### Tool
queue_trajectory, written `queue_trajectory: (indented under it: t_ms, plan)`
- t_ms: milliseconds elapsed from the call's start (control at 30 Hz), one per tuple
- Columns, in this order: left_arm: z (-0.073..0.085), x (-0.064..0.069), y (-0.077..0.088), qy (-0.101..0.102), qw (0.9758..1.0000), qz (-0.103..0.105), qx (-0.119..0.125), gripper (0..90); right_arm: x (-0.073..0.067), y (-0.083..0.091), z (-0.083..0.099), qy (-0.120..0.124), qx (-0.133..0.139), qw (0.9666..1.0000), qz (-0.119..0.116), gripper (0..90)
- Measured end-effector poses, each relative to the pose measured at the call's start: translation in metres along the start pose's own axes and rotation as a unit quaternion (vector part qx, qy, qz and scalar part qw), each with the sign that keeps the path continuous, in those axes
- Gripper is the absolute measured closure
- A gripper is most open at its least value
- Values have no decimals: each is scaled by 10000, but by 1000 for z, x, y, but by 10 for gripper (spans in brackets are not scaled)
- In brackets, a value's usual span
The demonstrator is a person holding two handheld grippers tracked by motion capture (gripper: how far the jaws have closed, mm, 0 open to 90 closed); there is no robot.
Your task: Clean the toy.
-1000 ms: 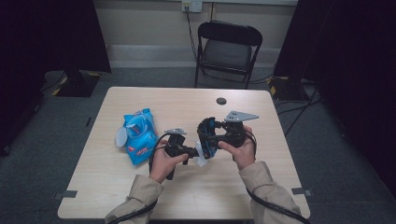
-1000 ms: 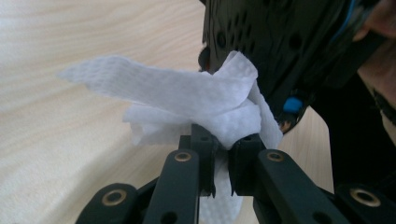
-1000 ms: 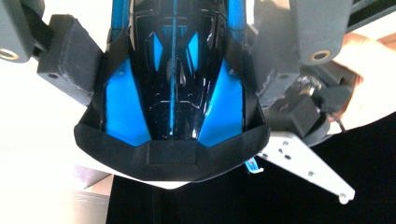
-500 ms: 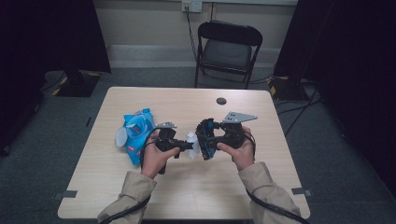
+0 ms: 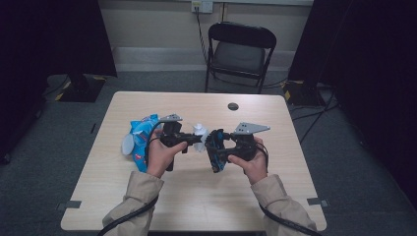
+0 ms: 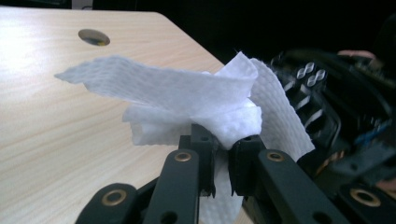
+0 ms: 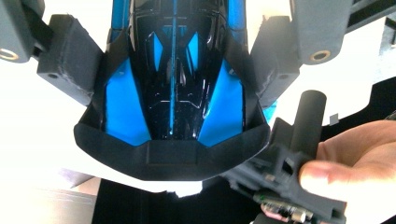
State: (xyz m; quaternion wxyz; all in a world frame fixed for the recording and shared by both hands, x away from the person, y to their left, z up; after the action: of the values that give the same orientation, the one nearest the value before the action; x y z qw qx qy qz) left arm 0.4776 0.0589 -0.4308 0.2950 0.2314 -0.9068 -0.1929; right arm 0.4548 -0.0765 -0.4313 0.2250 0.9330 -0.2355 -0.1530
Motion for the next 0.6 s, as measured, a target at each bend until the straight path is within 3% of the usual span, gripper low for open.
queue_trajectory:
  t_ms: [267,600]
  plan:
    - [-5,8,-7,-40,9999,142,35,827,-5,-2,2,33,7,10000,-90,255]
    - [3,7,-18,60,9996,243,-91,827,-2,0,1,-15,41,10000,-85,255]
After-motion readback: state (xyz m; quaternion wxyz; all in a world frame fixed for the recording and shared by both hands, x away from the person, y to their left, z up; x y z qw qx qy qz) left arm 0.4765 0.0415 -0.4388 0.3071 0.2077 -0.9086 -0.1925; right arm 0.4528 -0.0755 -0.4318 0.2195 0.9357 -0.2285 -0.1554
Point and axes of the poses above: each handheld gripper's, and its own axes: y roughly backward along the jaws, z roughly out of its underside, x roughly to its right, the point moved 7 cm from there along -y, roughly forward along the jaws, and after that the axes turned 9 degrees about -x, right-handed, at the moved point
